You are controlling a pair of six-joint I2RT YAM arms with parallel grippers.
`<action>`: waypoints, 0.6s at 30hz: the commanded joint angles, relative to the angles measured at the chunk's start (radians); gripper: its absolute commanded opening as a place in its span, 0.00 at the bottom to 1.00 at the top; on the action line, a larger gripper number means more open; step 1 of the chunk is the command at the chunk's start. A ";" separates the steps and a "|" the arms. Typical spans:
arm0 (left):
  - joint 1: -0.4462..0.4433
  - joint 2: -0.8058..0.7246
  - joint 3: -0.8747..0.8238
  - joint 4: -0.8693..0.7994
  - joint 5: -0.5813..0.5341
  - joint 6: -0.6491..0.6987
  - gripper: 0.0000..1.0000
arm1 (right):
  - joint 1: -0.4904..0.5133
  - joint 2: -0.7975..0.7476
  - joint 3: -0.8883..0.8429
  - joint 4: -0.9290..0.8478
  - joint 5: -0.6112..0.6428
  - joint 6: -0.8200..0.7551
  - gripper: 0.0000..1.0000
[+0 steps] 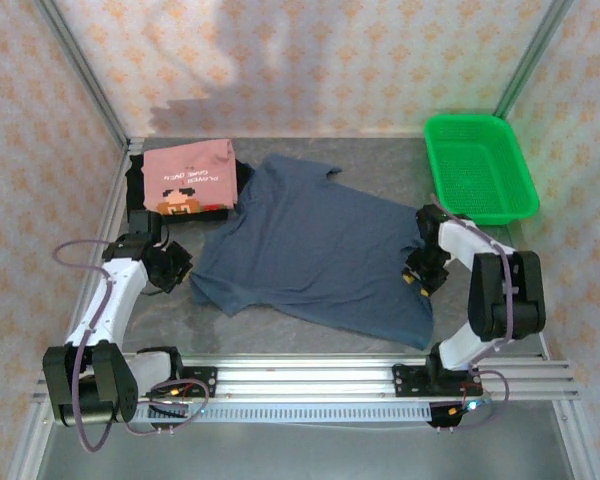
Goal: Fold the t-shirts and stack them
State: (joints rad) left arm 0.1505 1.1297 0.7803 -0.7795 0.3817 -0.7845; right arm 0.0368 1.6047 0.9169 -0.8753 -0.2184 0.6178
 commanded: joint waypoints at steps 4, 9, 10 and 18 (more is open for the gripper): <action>0.010 -0.020 0.012 -0.034 -0.039 0.007 0.00 | 0.003 0.138 0.130 0.028 0.151 -0.051 0.07; 0.012 -0.010 0.112 -0.067 -0.041 0.036 0.00 | 0.003 0.203 0.320 0.033 0.160 -0.082 0.00; 0.012 -0.009 0.127 -0.070 -0.036 0.044 0.00 | 0.004 0.209 0.358 0.023 0.166 -0.089 0.00; 0.012 -0.001 0.139 -0.047 -0.018 0.051 0.00 | 0.000 0.346 0.575 -0.056 0.121 -0.172 0.02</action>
State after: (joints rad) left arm 0.1516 1.1267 0.9211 -0.8196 0.3817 -0.7574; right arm 0.0387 1.8671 1.4471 -0.8734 -0.1089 0.4957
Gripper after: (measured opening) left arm 0.039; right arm 0.046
